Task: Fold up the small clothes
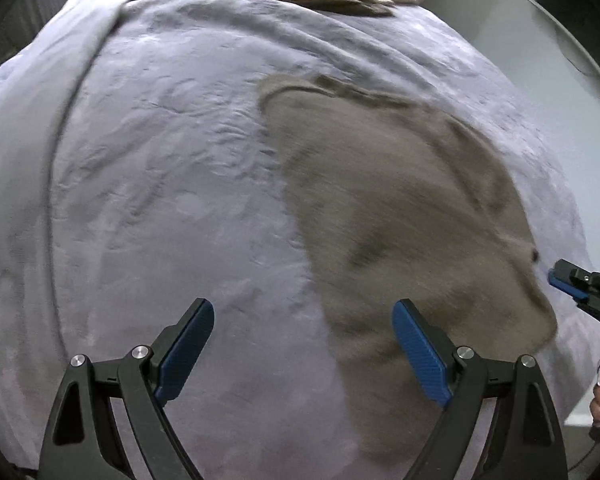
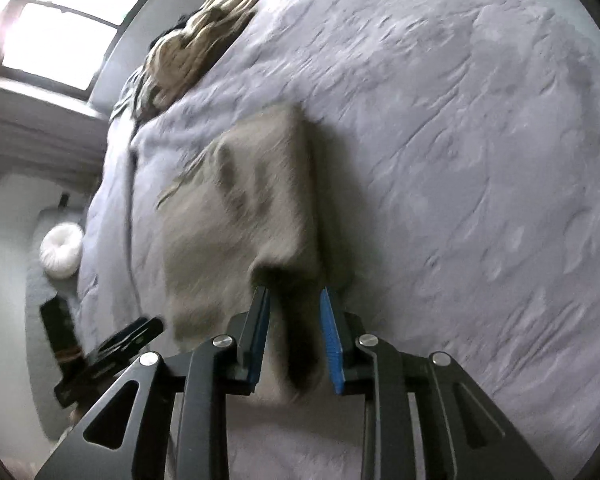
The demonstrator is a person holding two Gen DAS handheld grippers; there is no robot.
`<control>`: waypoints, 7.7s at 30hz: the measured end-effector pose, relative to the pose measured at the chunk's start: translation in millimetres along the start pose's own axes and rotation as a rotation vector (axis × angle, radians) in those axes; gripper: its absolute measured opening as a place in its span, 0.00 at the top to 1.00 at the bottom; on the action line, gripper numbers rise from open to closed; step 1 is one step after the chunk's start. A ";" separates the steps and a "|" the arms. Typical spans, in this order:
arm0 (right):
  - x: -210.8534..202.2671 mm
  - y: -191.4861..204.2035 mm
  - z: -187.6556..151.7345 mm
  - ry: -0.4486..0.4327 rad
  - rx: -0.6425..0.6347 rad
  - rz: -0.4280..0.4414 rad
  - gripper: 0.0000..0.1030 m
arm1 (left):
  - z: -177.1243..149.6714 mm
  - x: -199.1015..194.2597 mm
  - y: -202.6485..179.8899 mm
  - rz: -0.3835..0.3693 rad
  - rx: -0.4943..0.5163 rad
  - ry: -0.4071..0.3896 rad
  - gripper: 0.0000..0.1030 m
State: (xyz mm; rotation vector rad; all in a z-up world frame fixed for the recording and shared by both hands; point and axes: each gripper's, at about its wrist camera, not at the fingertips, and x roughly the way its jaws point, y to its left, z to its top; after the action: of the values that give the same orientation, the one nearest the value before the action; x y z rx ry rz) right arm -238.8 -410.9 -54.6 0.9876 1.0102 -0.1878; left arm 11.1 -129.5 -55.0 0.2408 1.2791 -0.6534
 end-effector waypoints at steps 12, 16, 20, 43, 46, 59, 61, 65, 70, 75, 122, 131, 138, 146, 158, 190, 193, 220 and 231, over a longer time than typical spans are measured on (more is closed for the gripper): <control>14.9 18.5 -28.0 0.068 -0.089 -0.066 0.93 | -40.9 27.3 0.1 -0.001 0.065 0.093 0.11; 29.6 -9.6 -34.3 0.106 -0.025 -0.129 0.93 | -43.1 24.6 -1.8 0.004 0.070 0.085 0.11; 33.7 -28.9 -41.3 0.107 0.043 -0.122 0.89 | -45.0 23.2 1.2 -0.002 0.054 0.090 0.11; -2.4 0.5 -41.2 0.016 0.014 -0.240 0.77 | -48.4 -13.4 20.7 0.105 0.000 0.087 0.11; -1.7 3.1 -41.0 0.006 0.020 -0.237 0.76 | -50.7 -13.1 27.0 0.109 -0.023 0.107 0.11; 3.0 11.9 -36.6 0.009 0.000 -0.220 0.42 | -48.2 -20.4 37.4 0.156 -0.032 0.066 0.00; 4.3 13.6 -33.6 0.010 -0.009 -0.217 0.40 | -46.9 -18.3 36.4 0.151 -0.036 0.070 0.00; 8.0 15.4 -26.6 0.015 -0.019 -0.214 0.40 | -41.7 -9.0 36.3 0.144 -0.049 0.090 0.00; 13.1 18.6 -16.1 0.019 -0.035 -0.208 0.40 | -34.0 -2.7 43.9 0.153 -0.067 0.083 0.00; 17.6 19.2 -0.5 0.017 -0.040 -0.189 0.34 | -25.5 2.4 57.0 0.148 -0.087 0.094 0.00; 106.8 65.6 59.4 0.262 -0.017 0.399 0.70 | 54.8 15.6 -1.9 -0.343 -0.114 -0.035 0.48; 101.6 111.7 14.0 0.314 -0.029 0.436 0.70 | 17.7 -41.5 28.0 -0.325 -0.092 -0.048 0.48; 127.9 140.2 -53.0 0.418 -0.011 0.448 0.70 | -45.7 -70.0 71.7 -0.285 -0.149 0.008 0.48; 173.7 158.5 -105.2 0.537 -0.053 0.310 0.68 | -125.8 -56.7 109.6 -0.193 -0.244 0.101 0.48; 114.1 142.5 -90.5 0.386 -0.161 -0.006 0.75 | -128.2 -96.9 150.8 -0.056 -0.260 -0.024 0.48; 90.4 174.1 -163.2 0.434 -0.301 -0.241 0.82 | -192.4 -98.3 122.1 0.145 -0.198 0.213 0.46; 104.1 173.3 -177.5 0.478 -0.316 -0.276 0.82 | -197.8 -97.8 116.9 0.157 -0.181 0.233 0.46; 79.7 167.0 -162.1 0.408 -0.243 -0.355 0.81 | -193.8 -110.5 113.9 0.207 -0.199 0.230 0.44; 70.9 221.1 -139.6 0.261 -0.387 -0.418 0.17 | -180.2 -126.7 111.0 0.233 -0.214 0.177 0.04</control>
State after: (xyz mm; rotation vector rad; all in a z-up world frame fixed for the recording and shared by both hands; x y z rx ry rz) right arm -164.7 -156.5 1.7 0.4469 1.4267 -0.2008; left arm -88.1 91.7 -9.3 0.2707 1.4533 -0.2984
